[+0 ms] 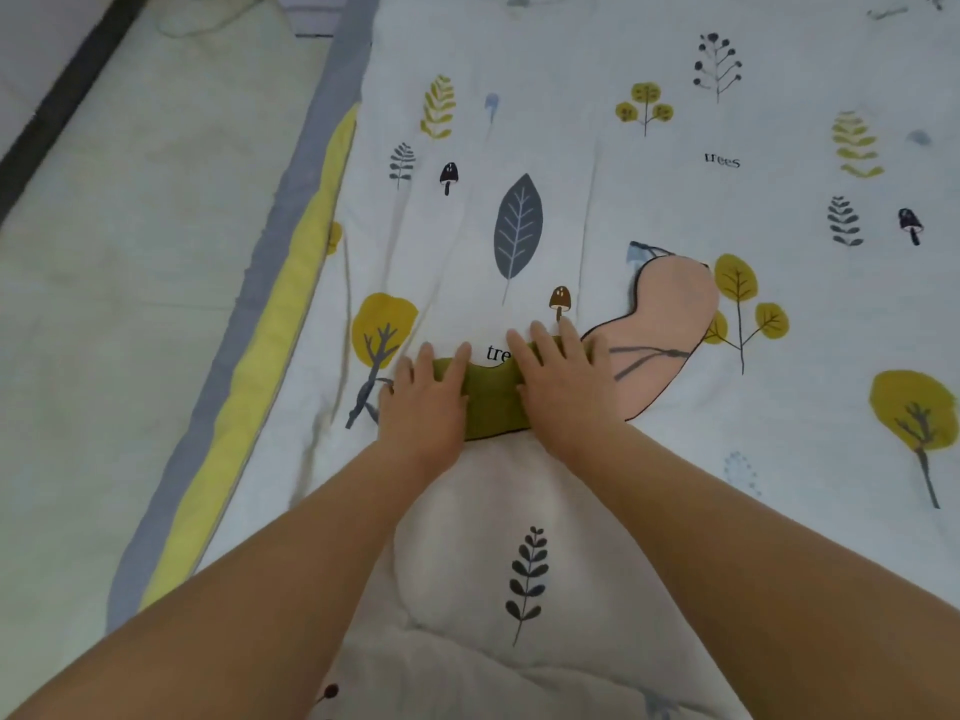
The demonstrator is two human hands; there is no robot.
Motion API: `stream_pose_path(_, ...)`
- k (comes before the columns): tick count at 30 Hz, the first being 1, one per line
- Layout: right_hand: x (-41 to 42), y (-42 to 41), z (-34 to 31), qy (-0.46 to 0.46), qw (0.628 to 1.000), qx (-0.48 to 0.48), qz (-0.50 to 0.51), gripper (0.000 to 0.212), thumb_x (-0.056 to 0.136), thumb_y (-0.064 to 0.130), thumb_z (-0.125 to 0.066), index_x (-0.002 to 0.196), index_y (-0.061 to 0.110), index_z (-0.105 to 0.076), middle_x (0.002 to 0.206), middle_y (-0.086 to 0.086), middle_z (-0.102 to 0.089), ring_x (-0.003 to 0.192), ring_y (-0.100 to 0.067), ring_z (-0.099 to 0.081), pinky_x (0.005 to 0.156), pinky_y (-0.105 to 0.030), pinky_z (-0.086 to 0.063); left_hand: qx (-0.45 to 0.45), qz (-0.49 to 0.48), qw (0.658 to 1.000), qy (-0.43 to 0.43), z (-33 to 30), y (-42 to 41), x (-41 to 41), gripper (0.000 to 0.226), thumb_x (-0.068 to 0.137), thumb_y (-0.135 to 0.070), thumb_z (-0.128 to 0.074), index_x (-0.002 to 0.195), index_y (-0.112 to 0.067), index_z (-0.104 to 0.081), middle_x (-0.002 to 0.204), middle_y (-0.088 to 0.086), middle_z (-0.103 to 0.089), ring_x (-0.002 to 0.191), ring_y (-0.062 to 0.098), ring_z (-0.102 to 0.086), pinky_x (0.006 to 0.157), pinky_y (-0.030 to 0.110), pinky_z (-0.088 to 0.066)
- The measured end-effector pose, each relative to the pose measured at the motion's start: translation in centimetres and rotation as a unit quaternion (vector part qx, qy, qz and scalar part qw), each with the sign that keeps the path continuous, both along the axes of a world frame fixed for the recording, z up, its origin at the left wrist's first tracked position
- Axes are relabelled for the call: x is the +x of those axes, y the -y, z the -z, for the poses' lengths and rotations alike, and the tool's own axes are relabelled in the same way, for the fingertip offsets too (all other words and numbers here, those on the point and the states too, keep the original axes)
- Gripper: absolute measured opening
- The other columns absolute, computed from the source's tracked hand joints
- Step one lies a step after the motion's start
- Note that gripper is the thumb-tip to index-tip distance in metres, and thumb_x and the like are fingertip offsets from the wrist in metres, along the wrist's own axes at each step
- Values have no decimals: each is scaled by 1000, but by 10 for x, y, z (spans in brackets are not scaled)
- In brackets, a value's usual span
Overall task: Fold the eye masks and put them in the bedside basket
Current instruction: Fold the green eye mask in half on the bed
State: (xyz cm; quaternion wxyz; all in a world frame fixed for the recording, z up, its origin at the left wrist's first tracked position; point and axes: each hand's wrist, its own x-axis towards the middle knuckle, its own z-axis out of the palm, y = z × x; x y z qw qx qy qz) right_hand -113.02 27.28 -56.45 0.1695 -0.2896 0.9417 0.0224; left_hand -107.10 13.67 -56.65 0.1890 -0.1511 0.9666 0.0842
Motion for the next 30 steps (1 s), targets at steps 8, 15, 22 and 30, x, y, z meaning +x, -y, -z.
stream_pose_path(8,11,3,-18,-21,1000,-18,-12,22,87,6,-44,109,8,-47,100,-11,-58,94,-30,-52,75,-35,-37,81,-72,993,-52,-18,0,1,34,82,-21,-58,113,-10,-51,113,15,-56,106,32,-53,83,44,-44)
stream_pose_path(15,34,-27,-55,124,984,-60,115,7,88,18,-50,89,11,-51,77,-4,-49,69,-21,-47,58,-30,-39,204,-138,969,-32,-46,5,24,30,62,-39,-77,71,-16,-59,61,-8,-51,67,17,-53,55,30,-39)
stream_pose_path(22,62,-79,-56,264,909,-83,312,40,83,23,-52,123,18,-47,110,-8,-59,85,-21,-51,73,-31,-45,305,-214,928,14,-31,-20,54,31,77,-27,-67,105,-20,-55,89,1,-57,81,19,-55,67,27,-43)
stream_pose_path(30,89,-76,-46,162,869,-252,395,24,76,13,-58,100,20,-59,87,-1,-65,73,-19,-56,66,-31,-51,264,-254,922,-124,-17,-27,76,25,75,-12,-63,72,-19,-40,62,-4,-44,57,14,-41,50,23,-33)
